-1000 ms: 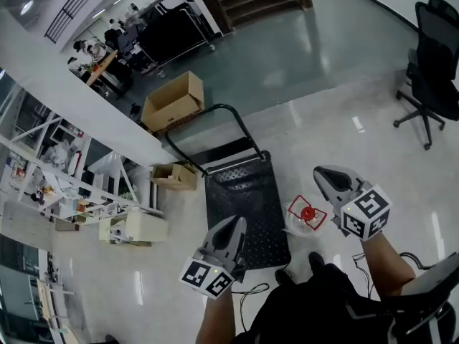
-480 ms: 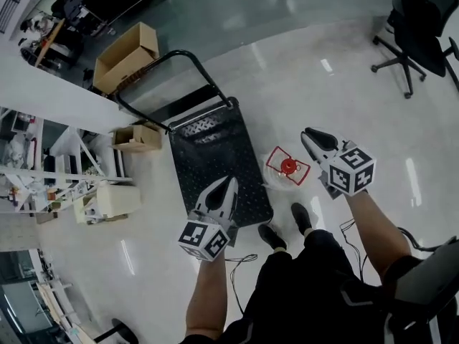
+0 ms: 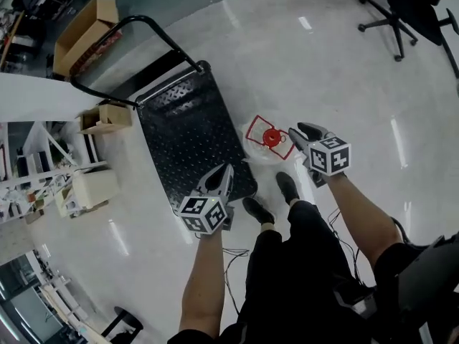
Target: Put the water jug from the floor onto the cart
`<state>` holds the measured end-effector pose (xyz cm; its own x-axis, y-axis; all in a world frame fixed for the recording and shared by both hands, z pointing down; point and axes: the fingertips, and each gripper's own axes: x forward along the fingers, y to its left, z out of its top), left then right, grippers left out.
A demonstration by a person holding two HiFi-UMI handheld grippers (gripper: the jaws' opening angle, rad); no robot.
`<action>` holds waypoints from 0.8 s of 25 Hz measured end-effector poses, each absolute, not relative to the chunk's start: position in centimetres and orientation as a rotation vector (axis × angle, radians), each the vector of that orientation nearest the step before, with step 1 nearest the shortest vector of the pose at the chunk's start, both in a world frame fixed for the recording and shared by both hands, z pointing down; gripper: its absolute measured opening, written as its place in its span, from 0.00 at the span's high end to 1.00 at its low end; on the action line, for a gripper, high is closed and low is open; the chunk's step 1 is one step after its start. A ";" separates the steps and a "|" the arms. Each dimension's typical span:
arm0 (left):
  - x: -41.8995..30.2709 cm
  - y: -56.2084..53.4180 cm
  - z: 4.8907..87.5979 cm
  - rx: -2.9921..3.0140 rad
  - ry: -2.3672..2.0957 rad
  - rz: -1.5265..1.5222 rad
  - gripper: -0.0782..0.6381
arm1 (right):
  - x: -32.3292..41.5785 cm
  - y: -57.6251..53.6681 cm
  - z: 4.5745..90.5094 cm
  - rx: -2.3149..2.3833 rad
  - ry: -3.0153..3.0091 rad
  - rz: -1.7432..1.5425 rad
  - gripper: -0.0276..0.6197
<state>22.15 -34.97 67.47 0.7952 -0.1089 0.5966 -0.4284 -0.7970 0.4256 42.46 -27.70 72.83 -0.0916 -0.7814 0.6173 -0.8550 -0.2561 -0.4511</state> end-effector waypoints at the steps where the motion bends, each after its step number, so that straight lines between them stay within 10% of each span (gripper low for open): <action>1: 22.0 -34.7 68.9 2.400 -0.393 0.790 0.90 | 42.2 -27.1 74.7 2.051 -1.821 1.337 0.77; 20: 19.3 -31.8 82.9 2.031 -0.409 0.963 0.90 | 39.6 -21.2 95.7 2.036 -1.302 2.039 0.64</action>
